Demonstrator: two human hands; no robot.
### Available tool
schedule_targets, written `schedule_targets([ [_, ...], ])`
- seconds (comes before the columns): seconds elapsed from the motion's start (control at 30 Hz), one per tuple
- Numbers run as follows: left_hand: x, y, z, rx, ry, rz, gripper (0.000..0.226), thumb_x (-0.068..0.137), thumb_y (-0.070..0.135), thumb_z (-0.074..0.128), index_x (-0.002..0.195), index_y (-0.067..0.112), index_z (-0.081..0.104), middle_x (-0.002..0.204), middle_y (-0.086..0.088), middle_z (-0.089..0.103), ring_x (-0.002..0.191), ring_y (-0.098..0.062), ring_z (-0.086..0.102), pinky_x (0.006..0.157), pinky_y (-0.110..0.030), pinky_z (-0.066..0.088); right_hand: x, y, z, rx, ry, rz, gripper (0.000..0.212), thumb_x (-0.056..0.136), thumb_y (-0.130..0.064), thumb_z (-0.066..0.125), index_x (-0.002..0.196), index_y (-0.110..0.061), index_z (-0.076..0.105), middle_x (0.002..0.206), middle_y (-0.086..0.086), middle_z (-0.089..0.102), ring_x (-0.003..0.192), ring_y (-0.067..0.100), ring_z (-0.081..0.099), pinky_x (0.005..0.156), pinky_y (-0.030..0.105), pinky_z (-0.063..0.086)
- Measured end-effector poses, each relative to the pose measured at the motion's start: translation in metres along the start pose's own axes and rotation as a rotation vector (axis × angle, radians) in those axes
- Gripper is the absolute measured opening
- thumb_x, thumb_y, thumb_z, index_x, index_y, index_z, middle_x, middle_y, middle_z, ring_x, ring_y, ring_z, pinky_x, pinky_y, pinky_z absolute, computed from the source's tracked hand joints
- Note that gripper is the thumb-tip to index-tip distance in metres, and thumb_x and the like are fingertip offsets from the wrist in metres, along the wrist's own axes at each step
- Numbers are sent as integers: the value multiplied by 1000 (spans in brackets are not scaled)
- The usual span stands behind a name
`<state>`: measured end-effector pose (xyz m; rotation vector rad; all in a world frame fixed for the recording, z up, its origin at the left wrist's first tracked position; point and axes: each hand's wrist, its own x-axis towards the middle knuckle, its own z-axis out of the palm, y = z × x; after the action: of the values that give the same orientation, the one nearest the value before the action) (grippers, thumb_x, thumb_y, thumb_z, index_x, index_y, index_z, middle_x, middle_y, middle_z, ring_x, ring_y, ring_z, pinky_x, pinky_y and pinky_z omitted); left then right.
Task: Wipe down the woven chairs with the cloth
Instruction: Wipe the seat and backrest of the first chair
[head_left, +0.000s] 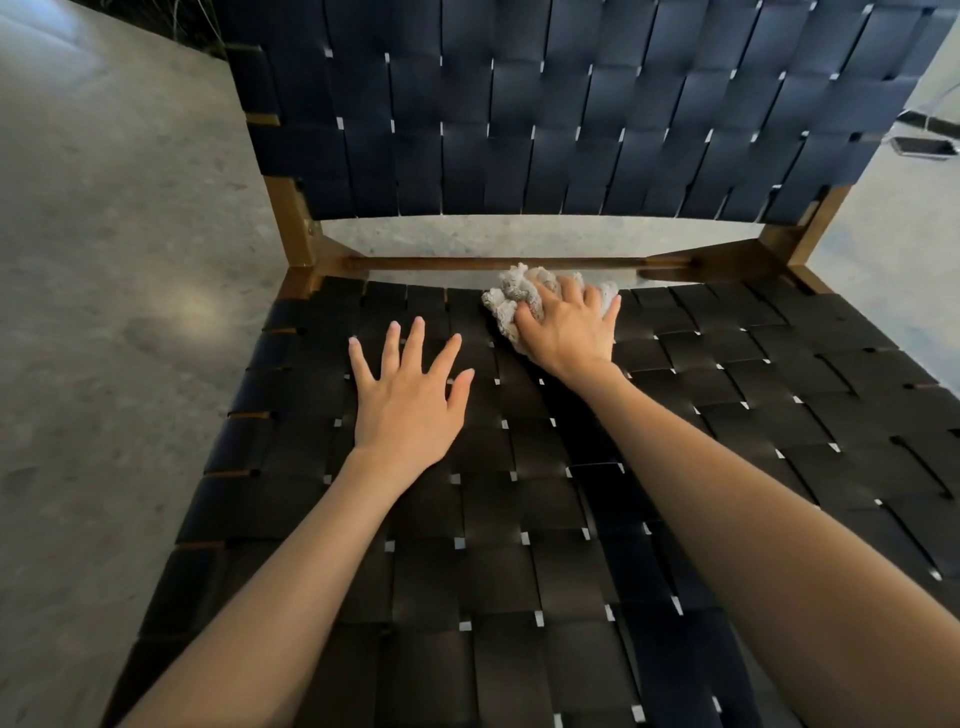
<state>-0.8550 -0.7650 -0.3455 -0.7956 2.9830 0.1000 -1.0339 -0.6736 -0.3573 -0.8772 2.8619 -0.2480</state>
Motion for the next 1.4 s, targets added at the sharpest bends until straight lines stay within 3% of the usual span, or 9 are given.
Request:
schedule_targets([
  [0.37, -24, 11, -9, -28, -120, -8, 54, 98, 52, 13, 150, 36, 6, 160, -4, -4, 145, -30, -9, 112, -55, -11, -90, 11, -21, 19, -103, -75, 53, 96, -49, 28, 148, -40, 26, 154, 4, 27, 142, 33, 17, 117, 55, 1],
  [0.57, -61, 24, -17, -69, -173, 27, 53, 99, 50, 17, 150, 36, 9, 160, -1, -2, 145, -30, -10, 111, -56, -13, -161, 23, -35, 33, -109, -139, 51, 96, -48, 32, 146, -41, 33, 145, 3, 38, 133, 29, 27, 116, 52, 7],
  [1.1, -144, 28, -45, -139, -161, 112, 49, 102, 43, 19, 150, 31, 19, 159, 5, 12, 147, -19, 4, 118, -42, 0, -295, 44, -75, 104, -24, -224, 37, 94, -44, 44, 129, -37, 57, 130, -3, 53, 121, 24, 38, 108, 41, 24],
  [1.23, -164, 12, -57, -176, -99, 108, 47, 102, 40, 25, 147, 28, 29, 157, 2, 22, 146, -18, 12, 118, -39, 9, -310, 28, -74, 139, -37, -276, 41, 96, -49, 40, 135, -40, 50, 133, -5, 51, 122, 24, 37, 108, 41, 24],
  [1.4, -198, -33, -71, -131, 39, -82, 42, 102, 33, 29, 143, 26, 40, 153, 1, 31, 144, -21, 19, 118, -44, 12, -308, -18, -63, 154, -127, -399, 51, 96, -58, 30, 142, -39, 40, 148, -2, 38, 132, 25, 31, 112, 44, 22],
])
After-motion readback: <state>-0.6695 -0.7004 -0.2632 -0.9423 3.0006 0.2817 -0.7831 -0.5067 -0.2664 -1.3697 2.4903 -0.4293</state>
